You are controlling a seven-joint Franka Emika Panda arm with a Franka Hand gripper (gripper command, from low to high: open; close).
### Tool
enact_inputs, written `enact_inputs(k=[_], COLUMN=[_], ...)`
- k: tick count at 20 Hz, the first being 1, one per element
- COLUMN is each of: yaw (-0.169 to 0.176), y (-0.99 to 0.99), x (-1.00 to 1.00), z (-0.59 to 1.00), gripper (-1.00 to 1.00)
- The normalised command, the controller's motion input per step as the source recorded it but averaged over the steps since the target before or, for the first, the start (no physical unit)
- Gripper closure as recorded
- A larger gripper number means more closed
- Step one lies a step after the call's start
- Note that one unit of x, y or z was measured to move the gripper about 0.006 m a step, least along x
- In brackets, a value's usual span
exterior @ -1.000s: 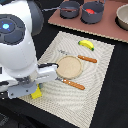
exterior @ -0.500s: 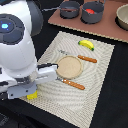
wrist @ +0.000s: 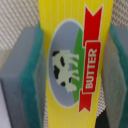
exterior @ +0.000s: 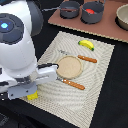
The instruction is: Interact with the objects in diverse but meaningful ways.
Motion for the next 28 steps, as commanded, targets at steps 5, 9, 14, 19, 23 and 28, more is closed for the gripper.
enact_inputs(k=[5, 9, 14, 19, 23, 28], yaw=[-0.044, -0.029, 0.0, 0.0, 0.0, 0.0], y=[0.54, 0.58, 0.59, 0.8, 0.93, 0.99], x=[-0.31, -0.11, 0.24, 0.29, 0.29, 0.16], z=[0.77, 0.63, 0.47, 0.32, 0.17, 0.04], gripper=[1.0, 1.0, 1.0, 1.0, 1.0, 1.0])
